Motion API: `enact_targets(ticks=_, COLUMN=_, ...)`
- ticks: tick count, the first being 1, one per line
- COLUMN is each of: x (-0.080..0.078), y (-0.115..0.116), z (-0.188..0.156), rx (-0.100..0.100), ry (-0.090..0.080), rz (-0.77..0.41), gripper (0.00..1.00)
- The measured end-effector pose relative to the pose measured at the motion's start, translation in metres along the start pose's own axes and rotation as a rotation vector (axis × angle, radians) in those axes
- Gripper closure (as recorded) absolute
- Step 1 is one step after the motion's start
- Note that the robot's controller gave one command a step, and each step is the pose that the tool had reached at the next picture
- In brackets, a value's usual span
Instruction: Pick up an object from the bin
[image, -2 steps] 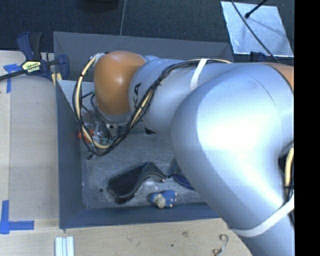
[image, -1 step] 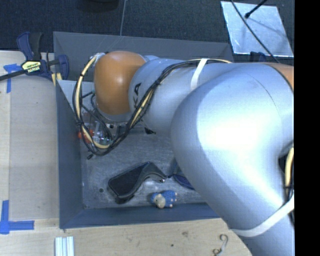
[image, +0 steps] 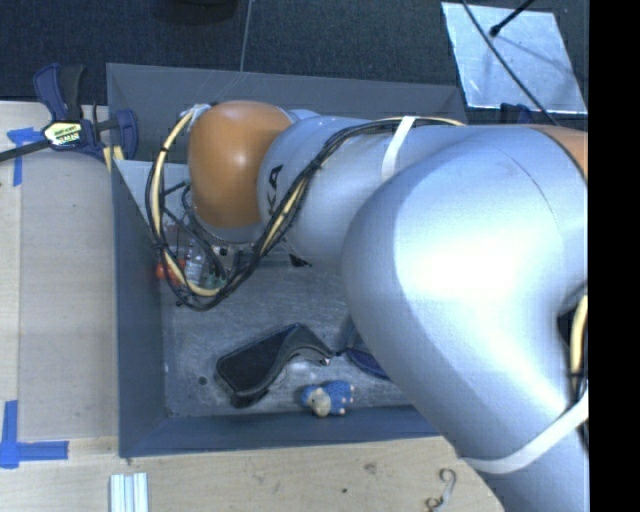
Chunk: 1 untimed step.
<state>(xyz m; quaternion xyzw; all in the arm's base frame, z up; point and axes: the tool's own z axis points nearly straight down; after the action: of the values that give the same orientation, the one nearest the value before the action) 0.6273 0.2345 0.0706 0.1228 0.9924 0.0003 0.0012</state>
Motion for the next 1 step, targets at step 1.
enact_targets(ticks=1, x=-0.0016, y=0.0005, z=-0.0294, rx=-0.003, ry=-0.003, rz=0.000, gripper=1.00)
